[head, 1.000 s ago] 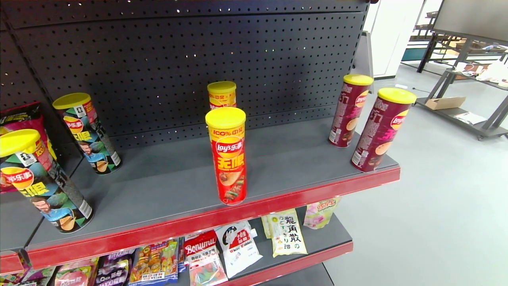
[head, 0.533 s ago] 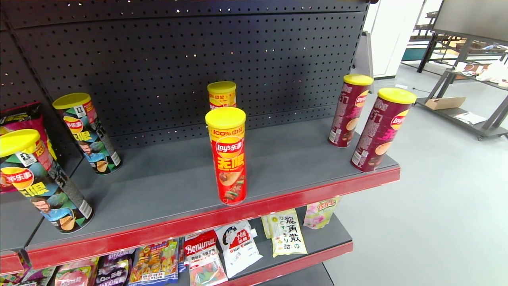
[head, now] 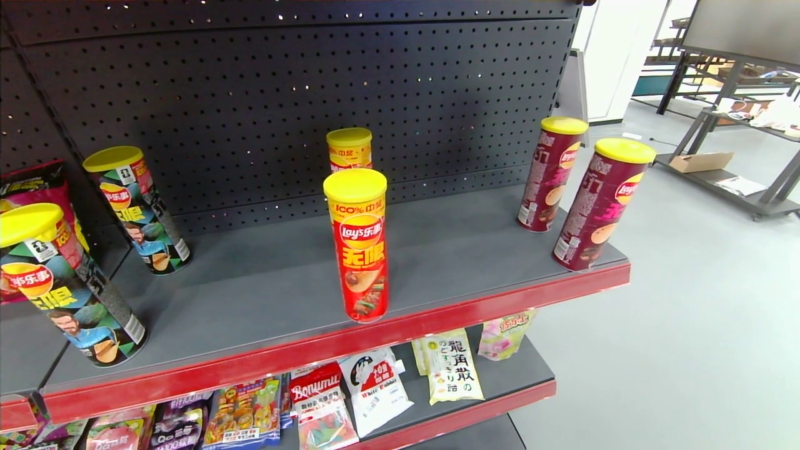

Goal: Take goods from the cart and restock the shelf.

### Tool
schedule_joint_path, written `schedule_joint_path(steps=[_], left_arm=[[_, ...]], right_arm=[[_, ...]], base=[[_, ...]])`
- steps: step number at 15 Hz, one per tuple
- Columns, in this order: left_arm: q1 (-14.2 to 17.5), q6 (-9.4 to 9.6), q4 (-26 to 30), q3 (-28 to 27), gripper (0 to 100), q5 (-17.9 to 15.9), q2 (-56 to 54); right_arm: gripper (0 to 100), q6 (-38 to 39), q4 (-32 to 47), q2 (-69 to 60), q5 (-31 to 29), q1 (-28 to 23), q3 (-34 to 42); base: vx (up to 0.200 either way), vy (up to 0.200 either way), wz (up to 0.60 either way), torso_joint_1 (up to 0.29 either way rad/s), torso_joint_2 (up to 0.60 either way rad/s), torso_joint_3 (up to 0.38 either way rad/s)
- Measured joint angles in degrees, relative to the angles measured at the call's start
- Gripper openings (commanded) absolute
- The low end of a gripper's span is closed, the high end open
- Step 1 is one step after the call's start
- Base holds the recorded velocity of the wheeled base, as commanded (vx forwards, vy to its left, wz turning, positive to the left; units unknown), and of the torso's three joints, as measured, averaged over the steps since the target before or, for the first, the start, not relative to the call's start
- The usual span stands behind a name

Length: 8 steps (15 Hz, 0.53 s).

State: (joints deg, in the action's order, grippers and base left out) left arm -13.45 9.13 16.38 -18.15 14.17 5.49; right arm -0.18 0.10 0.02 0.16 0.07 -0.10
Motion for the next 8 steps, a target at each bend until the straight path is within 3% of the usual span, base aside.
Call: schedule_joint_path(steps=[3,5,8], left_arm=[[0.0,-0.77,-0.3,-1.2,100,0.3,0.1],[0.0,-1.08,-0.2,-1.2,100,-0.4,0.1],[0.0,-3.23,-0.3,-0.2,100,-1.8,0.1]], right_arm=[[100,0.0,0.0,0.0,0.0,0.0,0.0],[100,0.0,0.0,0.0,0.0,0.0,0.0],[100,-0.1,0.0,0.0,0.0,0.0,0.0]], base=[[0.000,0.000,0.00,0.000,0.00,0.000],[0.000,0.000,0.60,-0.005,0.00,0.002],[0.000,0.000,0.60,0.006,0.00,0.001]])
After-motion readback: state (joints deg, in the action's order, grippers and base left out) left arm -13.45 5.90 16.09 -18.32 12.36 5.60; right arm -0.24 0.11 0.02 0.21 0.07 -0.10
